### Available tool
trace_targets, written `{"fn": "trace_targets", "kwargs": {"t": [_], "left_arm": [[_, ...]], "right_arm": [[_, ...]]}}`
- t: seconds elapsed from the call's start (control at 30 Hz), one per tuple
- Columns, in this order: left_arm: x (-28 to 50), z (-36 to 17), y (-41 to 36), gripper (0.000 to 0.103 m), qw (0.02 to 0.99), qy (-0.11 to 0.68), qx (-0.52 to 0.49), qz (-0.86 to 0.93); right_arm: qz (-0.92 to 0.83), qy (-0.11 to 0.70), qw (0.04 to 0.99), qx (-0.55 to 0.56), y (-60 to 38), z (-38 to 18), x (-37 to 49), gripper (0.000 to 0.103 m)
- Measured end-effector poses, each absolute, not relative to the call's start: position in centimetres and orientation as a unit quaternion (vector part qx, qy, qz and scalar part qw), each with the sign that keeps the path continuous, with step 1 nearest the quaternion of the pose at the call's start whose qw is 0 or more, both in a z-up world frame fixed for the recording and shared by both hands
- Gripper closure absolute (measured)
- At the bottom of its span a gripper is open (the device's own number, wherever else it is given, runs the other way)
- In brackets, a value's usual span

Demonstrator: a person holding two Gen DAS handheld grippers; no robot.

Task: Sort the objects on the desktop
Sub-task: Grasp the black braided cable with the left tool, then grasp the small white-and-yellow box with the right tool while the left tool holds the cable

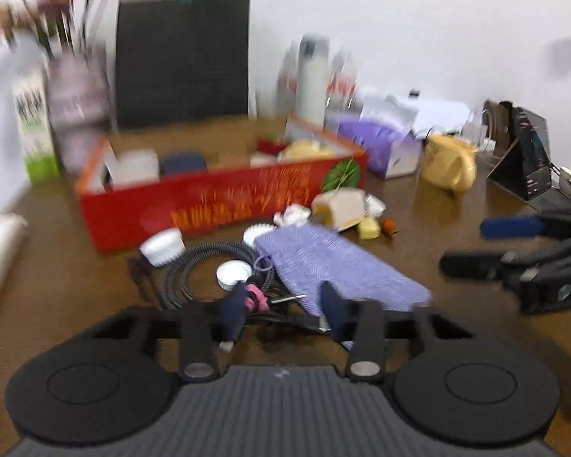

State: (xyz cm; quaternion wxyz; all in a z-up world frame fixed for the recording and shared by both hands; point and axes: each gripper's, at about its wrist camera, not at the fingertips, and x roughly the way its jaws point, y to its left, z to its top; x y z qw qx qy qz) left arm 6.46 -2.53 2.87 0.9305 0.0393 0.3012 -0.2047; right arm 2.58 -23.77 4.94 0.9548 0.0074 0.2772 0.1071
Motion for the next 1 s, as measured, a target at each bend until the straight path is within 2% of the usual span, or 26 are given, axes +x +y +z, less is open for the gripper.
{"fn": "trace_targets", "kwargs": {"t": [0.23,0.27,0.3,0.33,0.4,0.47,0.5,0.67,0.73,0.83,0.93,1.0], "left_arm": [[12.2,1.0,-3.3,0.064,0.9,0.373,0.07,-0.216],[12.3,0.9,-3.4,0.07,0.899,0.37,0.075,-0.22],[12.2,0.9,-3.6,0.084,0.899,0.368,0.087,-0.219],[12.2,1.0,-3.6,0.087,0.901,0.369,0.087,-0.212],[12.0,1.3,-3.2,0.087,0.905,0.367,0.075,-0.203],[11.5,2.0,-2.7,0.088,0.912,0.349,0.066,-0.204],[11.2,2.5,-2.3,0.088,0.916,0.341,0.063,-0.201],[9.9,6.9,0.2,0.088,0.94,0.293,0.008,-0.174],[8.8,9.1,1.7,0.088,0.945,0.274,-0.023,-0.179],[6.1,11.7,3.3,0.088,0.944,0.247,-0.055,-0.21],[2.7,12.2,3.8,0.088,0.94,0.252,-0.073,-0.219],[0.0,11.6,3.8,0.088,0.934,0.265,-0.079,-0.226]], "right_arm": [[0.126,0.295,0.947,-0.002,-22.1,5.0,10.1,0.022],[0.127,0.298,0.946,-0.008,-21.6,4.6,11.5,0.022],[0.127,0.303,0.944,-0.011,-21.3,4.1,12.5,0.027],[0.126,0.31,0.942,-0.014,-20.9,3.6,13.6,0.032],[0.122,0.328,0.937,-0.017,-20.4,2.3,15.5,0.05],[0.126,0.331,0.935,-0.013,-20.1,1.4,16.1,0.06],[0.13,0.33,0.935,-0.007,-20.1,1.1,16.1,0.062],[0.135,0.306,0.942,0.018,-20.5,2.1,14.8,0.063],[0.141,0.281,0.949,0.024,-20.7,3.8,13.1,0.101],[0.132,0.242,0.961,0.004,-20.9,5.8,9.3,0.102],[0.14,0.265,0.954,0.01,-21.7,5.6,6.7,0.101],[0.136,0.283,0.949,0.018,-22.4,4.9,4.7,0.093]]}}
